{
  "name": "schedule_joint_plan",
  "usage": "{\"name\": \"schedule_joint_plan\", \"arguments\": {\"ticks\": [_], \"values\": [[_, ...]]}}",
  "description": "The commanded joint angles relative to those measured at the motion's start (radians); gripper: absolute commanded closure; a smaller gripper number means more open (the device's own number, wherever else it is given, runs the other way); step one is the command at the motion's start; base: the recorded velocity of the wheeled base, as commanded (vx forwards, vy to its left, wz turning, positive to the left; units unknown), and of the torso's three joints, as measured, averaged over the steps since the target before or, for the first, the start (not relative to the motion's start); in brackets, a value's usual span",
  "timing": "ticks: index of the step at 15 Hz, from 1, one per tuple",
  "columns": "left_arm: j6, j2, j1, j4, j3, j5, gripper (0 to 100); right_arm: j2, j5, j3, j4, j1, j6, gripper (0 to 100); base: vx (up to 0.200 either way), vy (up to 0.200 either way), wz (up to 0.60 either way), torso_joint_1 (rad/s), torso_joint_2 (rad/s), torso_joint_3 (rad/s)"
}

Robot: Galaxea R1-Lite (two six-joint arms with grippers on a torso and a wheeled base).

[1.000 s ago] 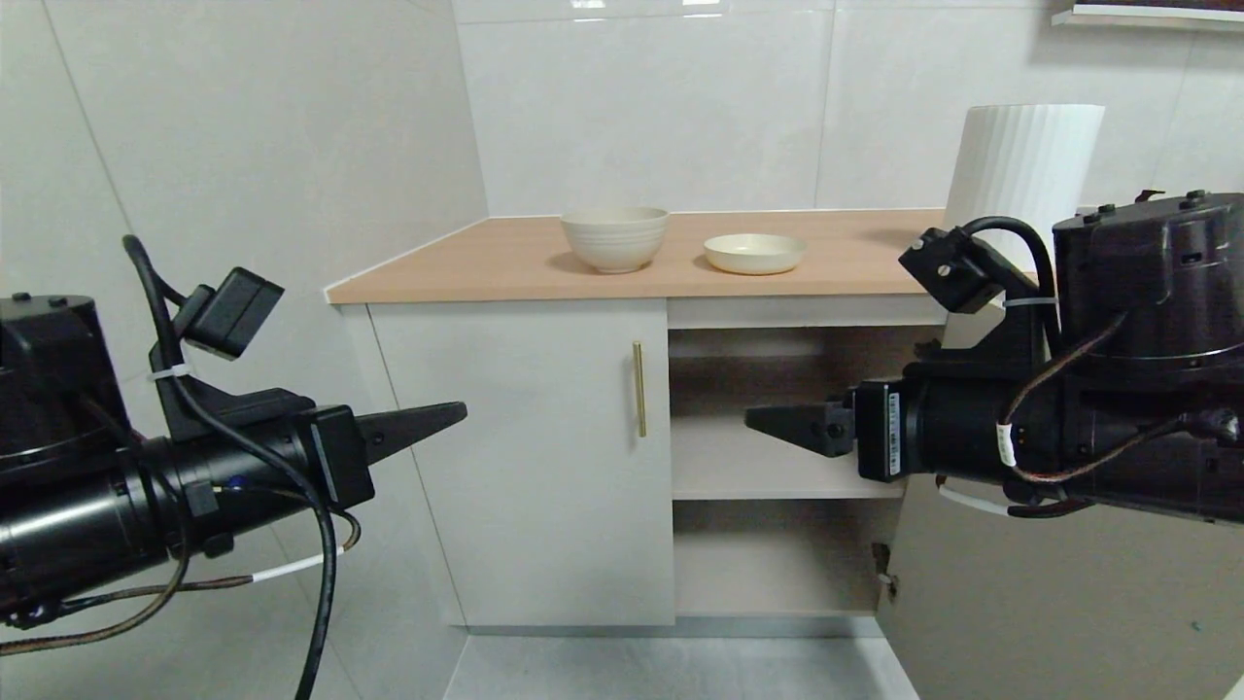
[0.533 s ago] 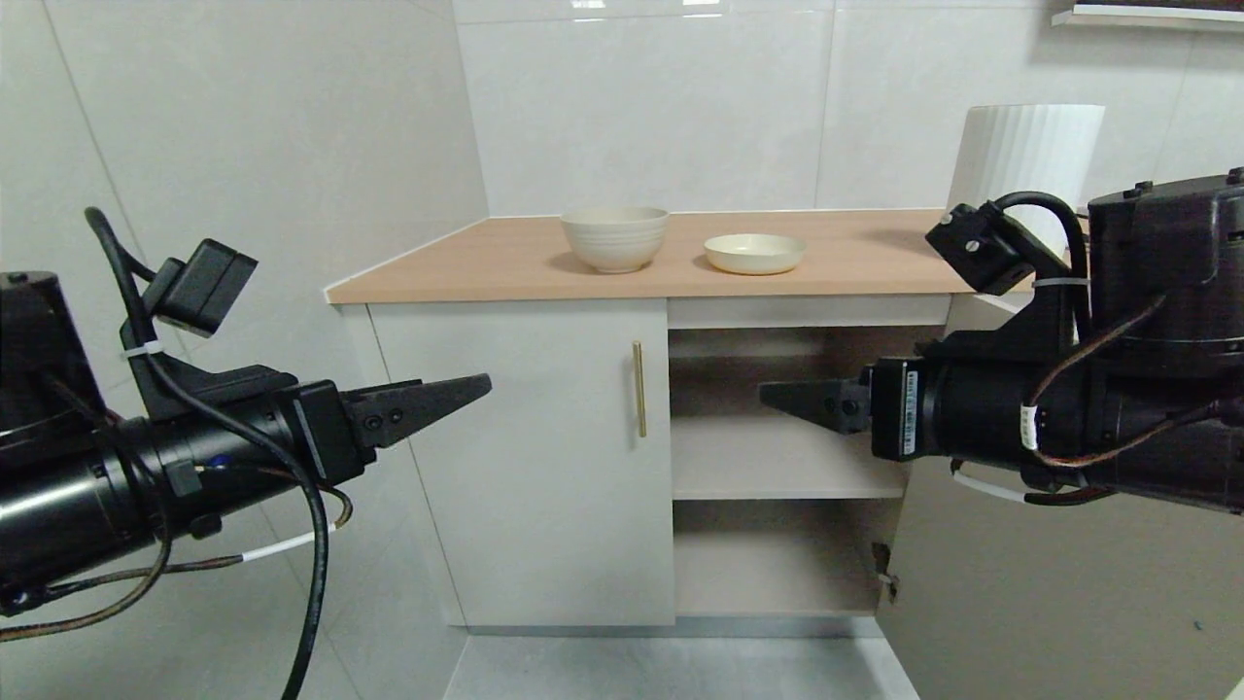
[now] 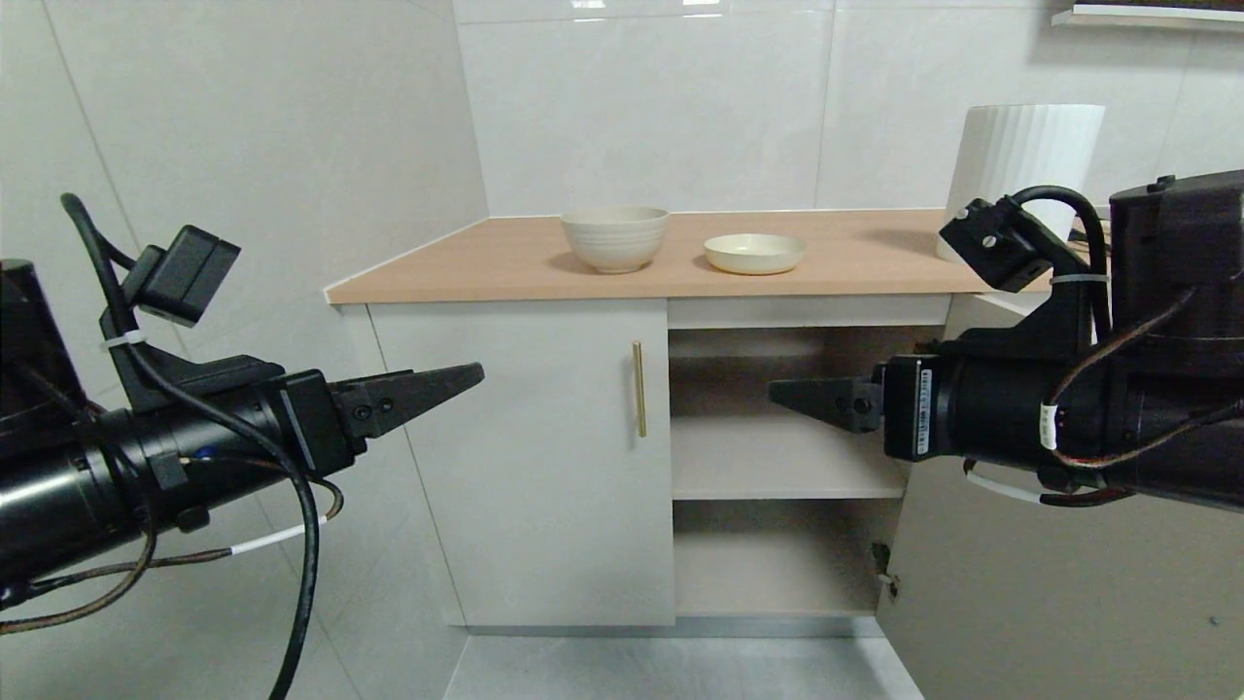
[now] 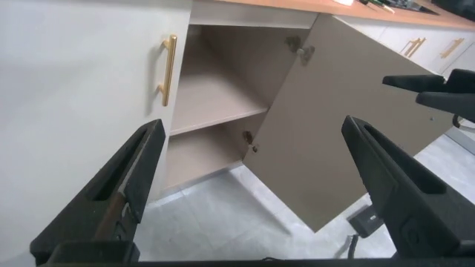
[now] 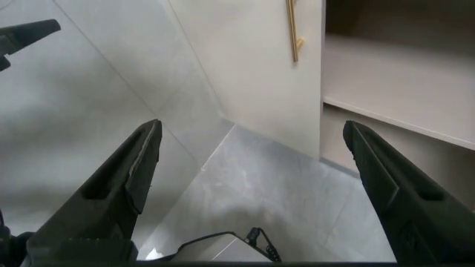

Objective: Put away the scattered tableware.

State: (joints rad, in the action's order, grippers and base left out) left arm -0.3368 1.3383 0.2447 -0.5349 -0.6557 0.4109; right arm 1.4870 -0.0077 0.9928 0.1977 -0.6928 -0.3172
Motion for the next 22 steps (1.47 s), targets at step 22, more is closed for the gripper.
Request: {"name": "schedule_joint_plan", "arguments": {"ticks": [22], "values": [[-0.013, -0.002, -0.036, 0.006, -0.012, 0.009, 0, -0.045, 0.011, -0.029, 0.009, 0.002, 0.004, 0, 0.109, 0.0, 0.0, 0.003, 0.0, 0.001]]}}
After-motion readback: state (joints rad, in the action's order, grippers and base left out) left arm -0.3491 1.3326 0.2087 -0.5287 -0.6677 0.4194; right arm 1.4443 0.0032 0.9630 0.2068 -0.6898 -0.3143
